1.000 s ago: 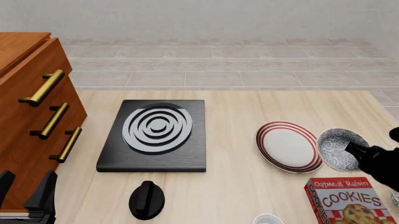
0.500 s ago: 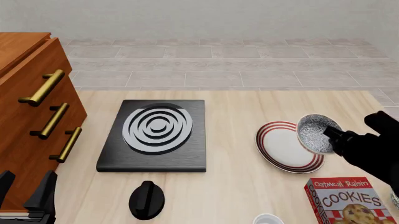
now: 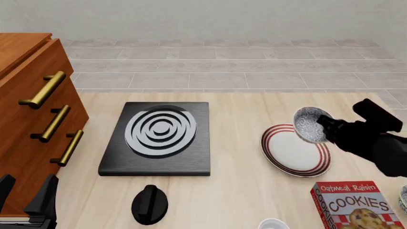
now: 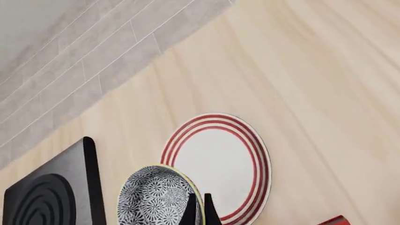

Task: Pick the akita bowl on the cookies box and place it on the plate.

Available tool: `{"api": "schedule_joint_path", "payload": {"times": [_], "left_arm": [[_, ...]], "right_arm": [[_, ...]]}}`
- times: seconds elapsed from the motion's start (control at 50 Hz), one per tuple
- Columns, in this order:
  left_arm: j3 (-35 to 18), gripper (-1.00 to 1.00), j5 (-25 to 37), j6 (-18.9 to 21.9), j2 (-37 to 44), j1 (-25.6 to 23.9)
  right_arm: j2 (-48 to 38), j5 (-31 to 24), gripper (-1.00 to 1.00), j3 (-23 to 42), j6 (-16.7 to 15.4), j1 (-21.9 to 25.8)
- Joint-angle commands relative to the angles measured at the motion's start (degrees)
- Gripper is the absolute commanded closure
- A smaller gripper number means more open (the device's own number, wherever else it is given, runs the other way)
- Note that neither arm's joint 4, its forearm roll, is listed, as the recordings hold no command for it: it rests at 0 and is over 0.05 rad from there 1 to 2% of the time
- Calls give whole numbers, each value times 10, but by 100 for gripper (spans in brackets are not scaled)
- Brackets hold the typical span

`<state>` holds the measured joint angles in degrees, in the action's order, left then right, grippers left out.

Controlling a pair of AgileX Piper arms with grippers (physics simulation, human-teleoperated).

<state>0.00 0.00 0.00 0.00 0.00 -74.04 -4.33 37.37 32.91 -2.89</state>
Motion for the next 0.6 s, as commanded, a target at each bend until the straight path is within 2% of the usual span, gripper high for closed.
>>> {"api": "schedule_joint_path", "payload": {"times": [0.02,0.6], "left_arm": [[0,-100,0,0,0,0],[0,-100,0,0,0,0]], "right_arm": [[-57,15,100,33,0,-9],[-151,33,100,80,-10,-32]]}}
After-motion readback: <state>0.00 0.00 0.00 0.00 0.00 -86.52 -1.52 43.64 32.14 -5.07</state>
